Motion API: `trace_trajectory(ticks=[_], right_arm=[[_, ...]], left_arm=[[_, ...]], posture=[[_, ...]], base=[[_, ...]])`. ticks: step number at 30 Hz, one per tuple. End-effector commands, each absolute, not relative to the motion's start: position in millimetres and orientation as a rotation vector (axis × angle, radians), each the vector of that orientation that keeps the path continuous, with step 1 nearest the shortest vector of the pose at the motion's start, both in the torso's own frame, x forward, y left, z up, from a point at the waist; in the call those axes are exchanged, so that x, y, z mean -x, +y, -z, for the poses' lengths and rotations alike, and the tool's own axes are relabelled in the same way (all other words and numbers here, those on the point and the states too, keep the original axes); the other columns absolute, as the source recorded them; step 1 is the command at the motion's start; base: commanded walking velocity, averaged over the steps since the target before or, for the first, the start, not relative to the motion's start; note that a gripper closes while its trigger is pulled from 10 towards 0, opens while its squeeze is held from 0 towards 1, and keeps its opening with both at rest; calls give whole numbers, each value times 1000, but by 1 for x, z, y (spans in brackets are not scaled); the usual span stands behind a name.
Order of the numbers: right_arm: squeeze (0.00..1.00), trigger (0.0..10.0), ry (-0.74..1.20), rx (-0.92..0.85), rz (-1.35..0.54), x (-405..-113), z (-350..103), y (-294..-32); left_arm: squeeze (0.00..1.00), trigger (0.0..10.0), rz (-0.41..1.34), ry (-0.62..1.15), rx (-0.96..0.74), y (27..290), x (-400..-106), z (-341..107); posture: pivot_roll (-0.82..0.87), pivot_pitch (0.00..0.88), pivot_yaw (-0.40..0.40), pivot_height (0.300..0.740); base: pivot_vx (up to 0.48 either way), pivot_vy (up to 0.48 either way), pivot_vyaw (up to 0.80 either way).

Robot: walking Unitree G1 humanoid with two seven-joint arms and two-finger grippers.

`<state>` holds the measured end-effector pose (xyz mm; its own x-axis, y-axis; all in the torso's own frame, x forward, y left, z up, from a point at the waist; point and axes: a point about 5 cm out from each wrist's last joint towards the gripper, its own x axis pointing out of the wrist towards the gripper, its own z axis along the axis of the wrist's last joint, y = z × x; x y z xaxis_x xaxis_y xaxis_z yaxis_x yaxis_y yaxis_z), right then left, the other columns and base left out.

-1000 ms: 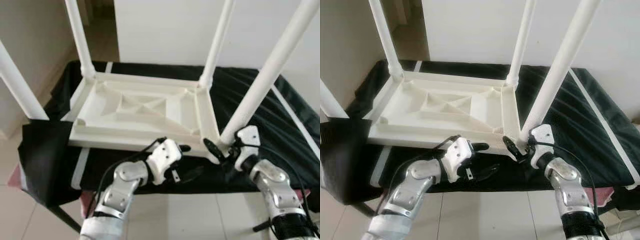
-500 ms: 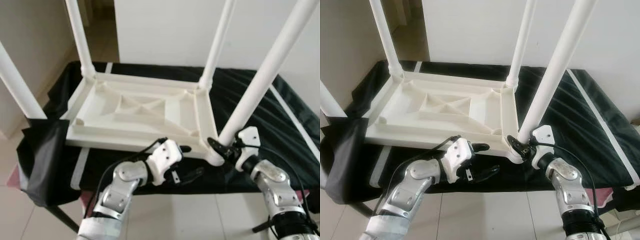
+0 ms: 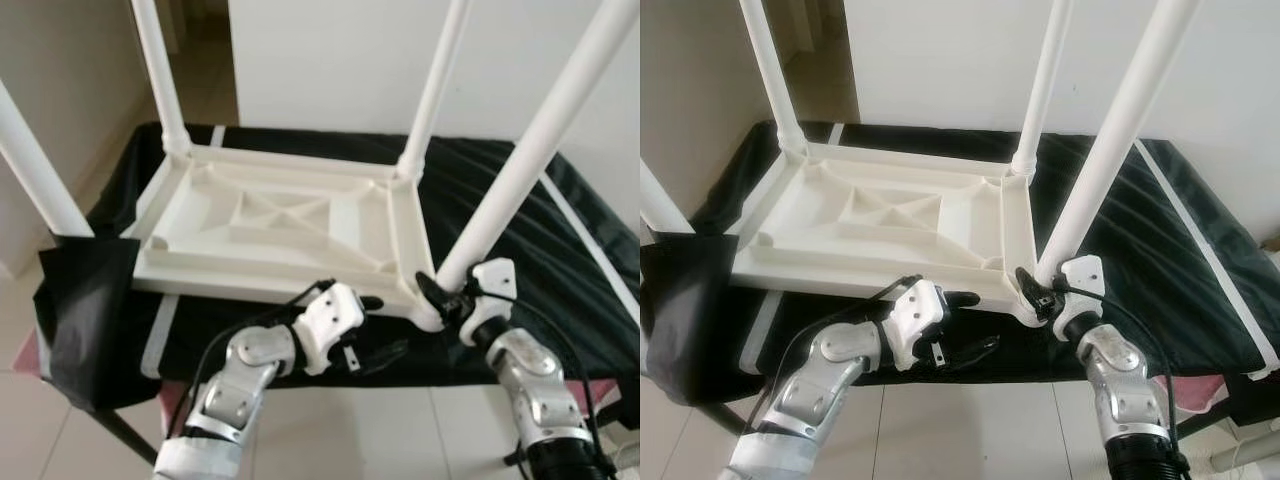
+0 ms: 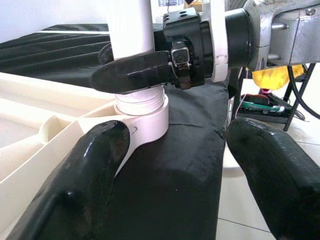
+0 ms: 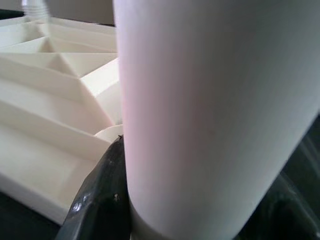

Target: Building children table

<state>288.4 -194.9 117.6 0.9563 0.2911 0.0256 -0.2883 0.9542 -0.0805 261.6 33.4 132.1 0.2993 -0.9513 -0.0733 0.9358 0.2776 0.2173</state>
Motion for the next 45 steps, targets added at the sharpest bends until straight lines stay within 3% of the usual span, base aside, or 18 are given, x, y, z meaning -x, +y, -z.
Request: trace_trajectory(ticks=[1,19,41,42,45], right_arm=[[0,10000,46,74,-258,-283,-101,-193],[0,10000,64,-84,236,-279,-94,-168],[0,10000,54,-73,253,-279,-99,-161],[110,10000,51,-69,247,-278,-100,-161],[110,10000,48,-67,243,-278,-100,-161]], left_arm=[[0,10000,1243,-73,-234,32,-262,-132],[0,10000,1241,-84,-233,31,-263,-135],[0,10000,1250,-90,-244,29,-264,-136],[0,10000,1247,-90,-245,29,-264,-137],[0,10000,1244,-91,-246,30,-265,-137]], posture=[[-37,0,-58,740],[-20,0,-64,740],[-21,0,-59,740],[-20,0,-60,740],[-20,0,-60,740]], base=[[0,0,0],[0,0,0],[0,0,0],[0,0,0],[0,0,0]])
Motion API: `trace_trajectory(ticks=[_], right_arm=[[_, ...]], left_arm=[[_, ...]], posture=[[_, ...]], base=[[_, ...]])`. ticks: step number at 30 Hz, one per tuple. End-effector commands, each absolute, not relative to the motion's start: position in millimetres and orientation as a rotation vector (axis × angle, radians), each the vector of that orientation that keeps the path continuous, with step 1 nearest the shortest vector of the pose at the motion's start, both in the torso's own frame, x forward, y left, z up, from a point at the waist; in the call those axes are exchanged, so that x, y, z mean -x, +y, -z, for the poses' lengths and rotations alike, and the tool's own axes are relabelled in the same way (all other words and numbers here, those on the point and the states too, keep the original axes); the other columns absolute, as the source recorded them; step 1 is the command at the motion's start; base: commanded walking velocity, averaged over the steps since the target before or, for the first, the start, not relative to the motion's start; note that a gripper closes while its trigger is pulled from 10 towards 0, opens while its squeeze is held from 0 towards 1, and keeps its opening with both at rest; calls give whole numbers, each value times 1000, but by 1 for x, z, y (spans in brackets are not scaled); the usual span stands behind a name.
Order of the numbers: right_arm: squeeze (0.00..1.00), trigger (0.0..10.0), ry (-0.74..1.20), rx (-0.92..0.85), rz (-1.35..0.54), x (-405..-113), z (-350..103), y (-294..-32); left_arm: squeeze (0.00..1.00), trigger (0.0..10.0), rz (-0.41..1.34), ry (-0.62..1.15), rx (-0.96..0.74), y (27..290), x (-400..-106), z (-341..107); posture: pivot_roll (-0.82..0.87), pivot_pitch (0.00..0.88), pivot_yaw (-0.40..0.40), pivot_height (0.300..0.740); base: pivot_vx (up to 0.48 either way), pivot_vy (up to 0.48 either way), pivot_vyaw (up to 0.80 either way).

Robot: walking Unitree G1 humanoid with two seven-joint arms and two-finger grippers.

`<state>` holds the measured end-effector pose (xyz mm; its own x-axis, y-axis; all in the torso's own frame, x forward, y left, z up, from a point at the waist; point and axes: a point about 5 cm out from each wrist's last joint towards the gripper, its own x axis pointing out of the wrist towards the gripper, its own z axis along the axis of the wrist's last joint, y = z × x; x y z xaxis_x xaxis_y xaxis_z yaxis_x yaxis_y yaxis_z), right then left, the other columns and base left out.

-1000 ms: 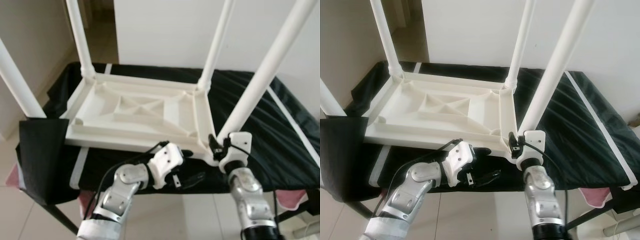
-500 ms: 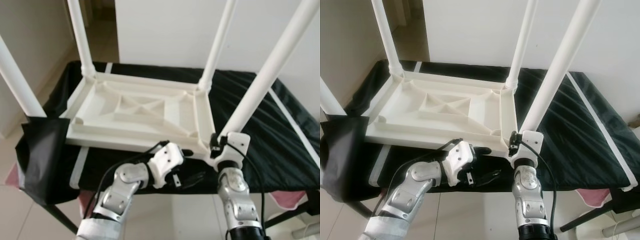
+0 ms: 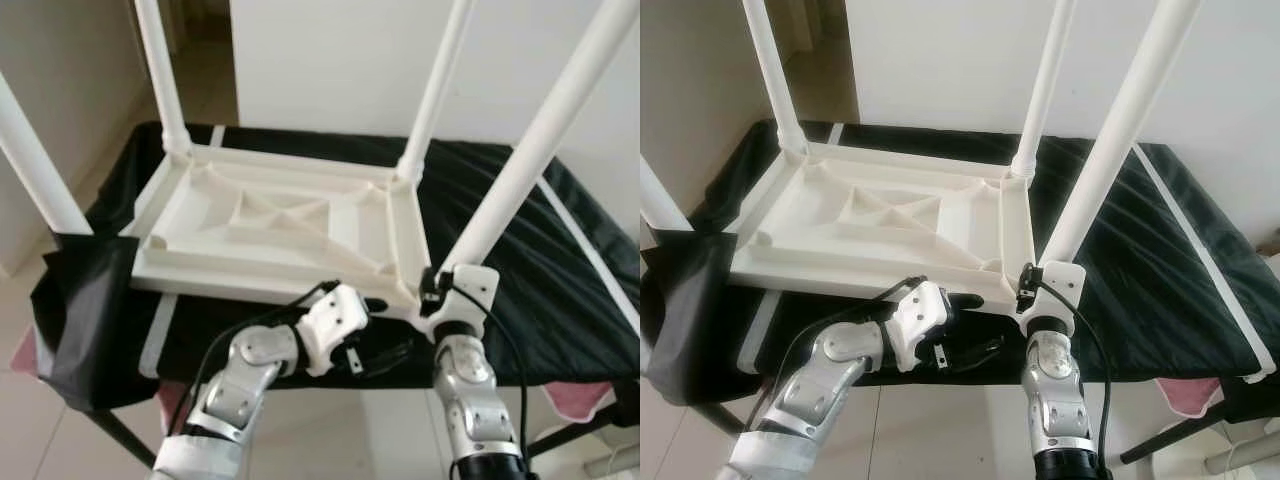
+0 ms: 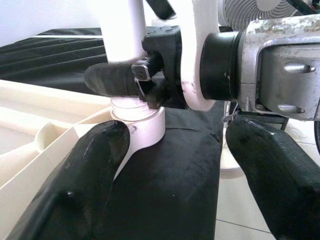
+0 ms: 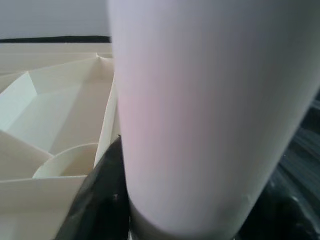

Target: Building children table

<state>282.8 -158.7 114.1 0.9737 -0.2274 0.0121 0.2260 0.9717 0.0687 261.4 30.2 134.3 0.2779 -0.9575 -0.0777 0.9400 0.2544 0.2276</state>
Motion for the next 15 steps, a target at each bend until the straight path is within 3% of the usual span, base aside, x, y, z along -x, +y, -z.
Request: trace_trajectory(ticks=[1,15], right_arm=[[1000,10000,45,-66,239,-278,-101,-162],[1000,10000,5,-37,136,-276,-107,-169]], left_arm=[[0,10000,1242,-91,-246,30,-265,-137],[0,10000,1244,-93,-243,30,-266,-138]], posture=[[-20,0,-60,740],[-29,0,-54,740]], base=[[0,0,0],[0,0,0]])
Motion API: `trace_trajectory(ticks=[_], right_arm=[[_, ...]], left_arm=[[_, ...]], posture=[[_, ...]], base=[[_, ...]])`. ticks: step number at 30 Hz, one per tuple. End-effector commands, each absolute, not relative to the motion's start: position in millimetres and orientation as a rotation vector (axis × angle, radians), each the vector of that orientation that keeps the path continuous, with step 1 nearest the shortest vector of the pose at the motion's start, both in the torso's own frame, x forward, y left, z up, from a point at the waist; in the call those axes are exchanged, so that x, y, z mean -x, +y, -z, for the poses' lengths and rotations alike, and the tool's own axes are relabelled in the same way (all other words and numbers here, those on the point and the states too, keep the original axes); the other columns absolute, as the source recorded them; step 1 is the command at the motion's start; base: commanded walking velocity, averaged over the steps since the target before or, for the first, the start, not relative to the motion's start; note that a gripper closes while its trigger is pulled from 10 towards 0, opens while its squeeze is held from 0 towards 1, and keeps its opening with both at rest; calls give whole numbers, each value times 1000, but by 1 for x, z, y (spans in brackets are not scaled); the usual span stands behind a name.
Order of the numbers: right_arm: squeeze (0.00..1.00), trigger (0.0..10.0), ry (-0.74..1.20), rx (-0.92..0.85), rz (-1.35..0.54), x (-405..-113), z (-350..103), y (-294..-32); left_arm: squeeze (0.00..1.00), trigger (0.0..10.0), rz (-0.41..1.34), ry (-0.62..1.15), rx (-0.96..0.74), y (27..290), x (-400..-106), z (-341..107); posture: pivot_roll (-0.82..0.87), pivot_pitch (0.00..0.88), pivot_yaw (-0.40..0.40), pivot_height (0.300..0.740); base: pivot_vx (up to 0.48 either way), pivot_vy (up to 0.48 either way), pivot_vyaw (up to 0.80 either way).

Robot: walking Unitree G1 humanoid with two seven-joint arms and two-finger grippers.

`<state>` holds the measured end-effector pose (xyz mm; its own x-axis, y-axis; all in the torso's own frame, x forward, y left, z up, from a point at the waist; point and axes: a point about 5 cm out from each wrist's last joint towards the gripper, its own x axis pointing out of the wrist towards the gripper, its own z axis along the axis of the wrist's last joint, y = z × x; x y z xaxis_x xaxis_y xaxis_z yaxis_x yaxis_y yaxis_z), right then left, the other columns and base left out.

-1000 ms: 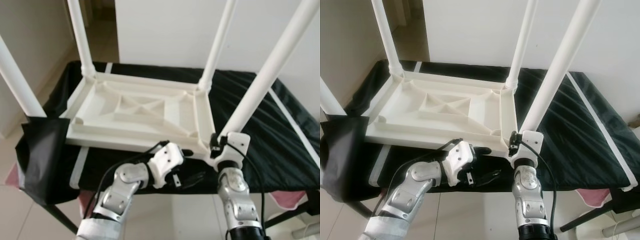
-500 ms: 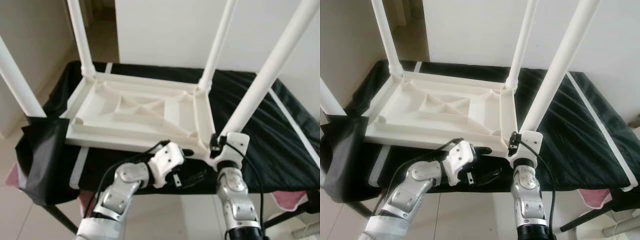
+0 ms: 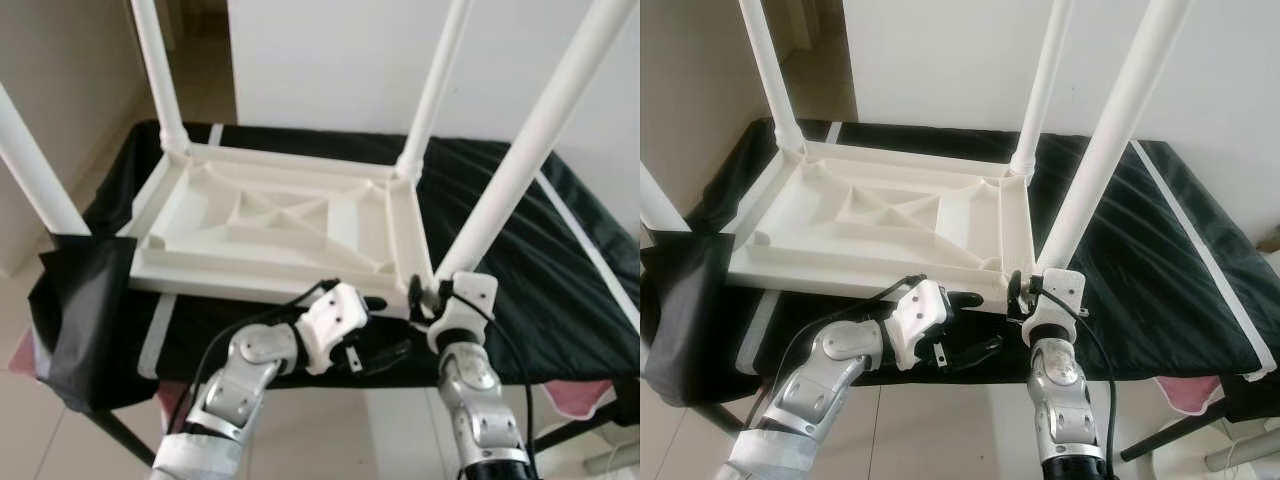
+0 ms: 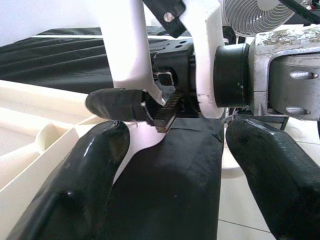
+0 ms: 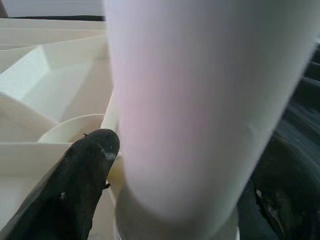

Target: Building children table

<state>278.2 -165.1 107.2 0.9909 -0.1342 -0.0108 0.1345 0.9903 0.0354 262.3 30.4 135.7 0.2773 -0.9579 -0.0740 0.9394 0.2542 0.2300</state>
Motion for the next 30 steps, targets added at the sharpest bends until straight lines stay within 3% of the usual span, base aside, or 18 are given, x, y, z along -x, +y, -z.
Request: trace_trajectory(ticks=[1,5,6,18,30], right_arm=[[1000,10000,5,-37,136,-276,-107,-169],[1000,10000,-11,-10,36,-272,-109,-172],[0,10000,-18,-6,1,-270,-110,-175],[0,10000,-45,83,-288,-273,-125,-192],[0,10000,0,112,-484,-285,-122,-195]], left_arm=[[0,10000,1244,-93,-243,30,-266,-138],[0,10000,1246,-92,-243,30,-266,-138],[0,10000,1247,-91,-243,30,-266,-138],[0,10000,1257,-92,-245,27,-267,-139],[0,10000,1253,-94,-252,26,-268,-139]], posture=[[-29,0,-54,740],[-33,0,-51,740],[-35,0,-47,740],[-60,0,-34,740],[-54,0,-40,740]], base=[[0,0,0],[0,0,0],[0,0,0],[0,0,0],[0,0,0]])
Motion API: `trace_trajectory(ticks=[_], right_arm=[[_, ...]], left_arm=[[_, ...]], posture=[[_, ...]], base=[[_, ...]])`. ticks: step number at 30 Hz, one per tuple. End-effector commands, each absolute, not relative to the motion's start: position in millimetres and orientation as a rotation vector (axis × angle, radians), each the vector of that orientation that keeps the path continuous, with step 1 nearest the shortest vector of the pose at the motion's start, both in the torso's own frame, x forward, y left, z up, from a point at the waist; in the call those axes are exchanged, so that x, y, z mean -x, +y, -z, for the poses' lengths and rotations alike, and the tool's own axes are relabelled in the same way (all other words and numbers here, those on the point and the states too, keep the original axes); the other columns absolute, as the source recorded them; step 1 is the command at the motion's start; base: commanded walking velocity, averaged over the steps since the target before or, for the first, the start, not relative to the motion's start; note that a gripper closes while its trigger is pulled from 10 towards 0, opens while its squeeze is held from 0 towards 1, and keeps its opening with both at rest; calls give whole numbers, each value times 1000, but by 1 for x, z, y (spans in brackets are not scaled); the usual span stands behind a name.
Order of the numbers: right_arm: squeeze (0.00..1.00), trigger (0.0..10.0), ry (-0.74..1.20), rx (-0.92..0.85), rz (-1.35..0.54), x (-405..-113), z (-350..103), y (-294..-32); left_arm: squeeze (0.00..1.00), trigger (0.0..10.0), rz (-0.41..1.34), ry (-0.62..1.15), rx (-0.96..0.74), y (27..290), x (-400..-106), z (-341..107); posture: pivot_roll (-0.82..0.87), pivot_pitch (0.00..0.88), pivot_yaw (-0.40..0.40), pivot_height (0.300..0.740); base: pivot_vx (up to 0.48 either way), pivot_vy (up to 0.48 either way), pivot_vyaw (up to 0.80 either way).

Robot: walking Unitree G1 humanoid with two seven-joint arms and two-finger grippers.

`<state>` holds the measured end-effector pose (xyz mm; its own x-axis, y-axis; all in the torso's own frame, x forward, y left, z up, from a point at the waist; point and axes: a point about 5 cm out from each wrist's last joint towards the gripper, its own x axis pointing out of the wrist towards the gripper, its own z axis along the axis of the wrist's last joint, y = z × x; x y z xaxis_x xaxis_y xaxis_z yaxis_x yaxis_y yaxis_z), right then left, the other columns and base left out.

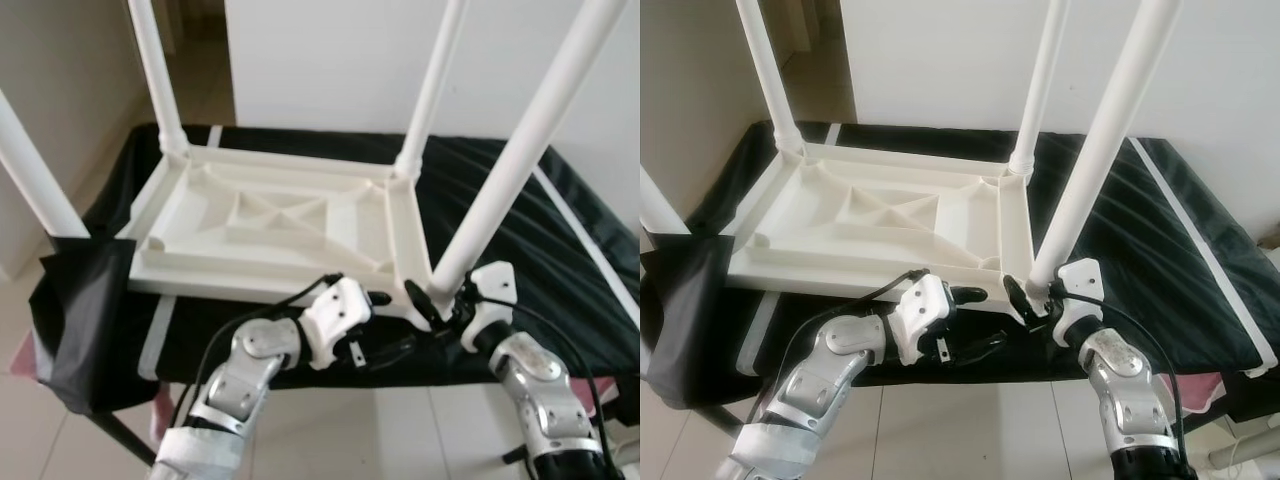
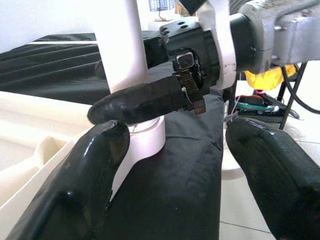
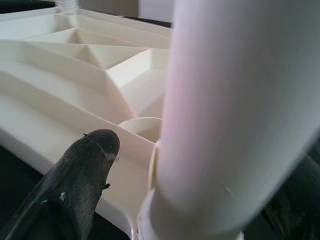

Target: Building children table

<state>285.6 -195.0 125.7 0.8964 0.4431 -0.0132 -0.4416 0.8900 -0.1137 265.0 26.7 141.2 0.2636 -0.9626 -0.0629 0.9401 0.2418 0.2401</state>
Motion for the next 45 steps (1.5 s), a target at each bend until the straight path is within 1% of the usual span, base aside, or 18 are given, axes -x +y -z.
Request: trace_trajectory(ticks=[1,6,7,9,10,12,13,17,18,20,21,26,35,38,40,43,44,45], right_arm=[[0,10000,13,116,-513,-287,-120,-194],[0,10000,35,120,-554,-289,-116,-193],[0,3804,44,123,-568,-289,-114,-193],[0,3804,47,124,-575,-289,-113,-194],[0,1255,51,127,-579,-289,-112,-195],[0,1255,53,129,-581,-289,-112,-195],[0,0,56,128,-582,-289,-111,-196],[0,0,62,129,-590,-290,-109,-198],[0,1294,69,137,-584,-290,-108,-199],[0,1294,74,143,-578,-290,-107,-200],[0,10000,75,142,-575,-291,-107,-201],[0,10000,73,135,-570,-291,-106,-202],[0,10000,24,104,-473,-293,-110,-201],[0,10000,0,96,-427,-292,-111,-201],[0,10000,-21,64,-349,-292,-111,-199],[0,10000,-20,58,-287,-291,-111,-197],[0,10000,-20,58,-287,-291,-111,-197],[0,10000,-15,51,-236,-291,-109,-196]], left_arm=[[0,10000,1252,-95,-255,26,-269,-139],[0,10000,1247,-94,-256,27,-269,-140],[0,10000,1243,-94,-257,28,-269,-140],[0,10000,1242,-94,-257,29,-269,-140],[0,10000,1240,-93,-258,29,-269,-140],[0,10000,1239,-93,-258,29,-269,-140],[0,10000,1238,-92,-259,29,-269,-139],[0,10000,1239,-90,-258,29,-269,-139],[0,10000,1240,-90,-258,29,-269,-139],[0,10000,1240,-90,-259,29,-269,-139],[0,10000,1241,-90,-259,29,-269,-139],[0,10000,1241,-90,-259,29,-270,-139],[0,10000,1248,-87,-257,28,-269,-139],[0,10000,1250,-86,-258,28,-268,-138],[0,10000,1254,-88,-255,27,-267,-138],[0,10000,1257,-88,-254,26,-266,-138],[0,10000,1257,-88,-254,26,-266,-138],[0,10000,1259,-87,-254,26,-266,-138]], posture=[[-54,0,-40,740],[-44,0,-43,740],[-39,0,-45,740],[-38,0,-46,740],[-38,0,-46,740],[-38,0,-46,740],[-36,0,-44,740],[-38,0,-43,740],[-38,0,-43,740],[-38,0,-43,740],[-40,0,-41,740],[-41,0,-39,740],[-45,0,-38,740],[-45,0,-41,740],[-45,0,-39,740],[-46,0,-39,740],[-46,0,-39,740],[-46,0,-39,740]], base=[[0,0,0],[0,0,0],[0,0,0],[0,0,0],[0,0,0],[0,0,0],[0,0,0],[0,0,0],[0,0,0],[0,0,0],[0,0,0],[0,0,0],[0,0,0],[0,0,0],[0,0,0],[0,0,0],[0,0,0],[0,0,0]])
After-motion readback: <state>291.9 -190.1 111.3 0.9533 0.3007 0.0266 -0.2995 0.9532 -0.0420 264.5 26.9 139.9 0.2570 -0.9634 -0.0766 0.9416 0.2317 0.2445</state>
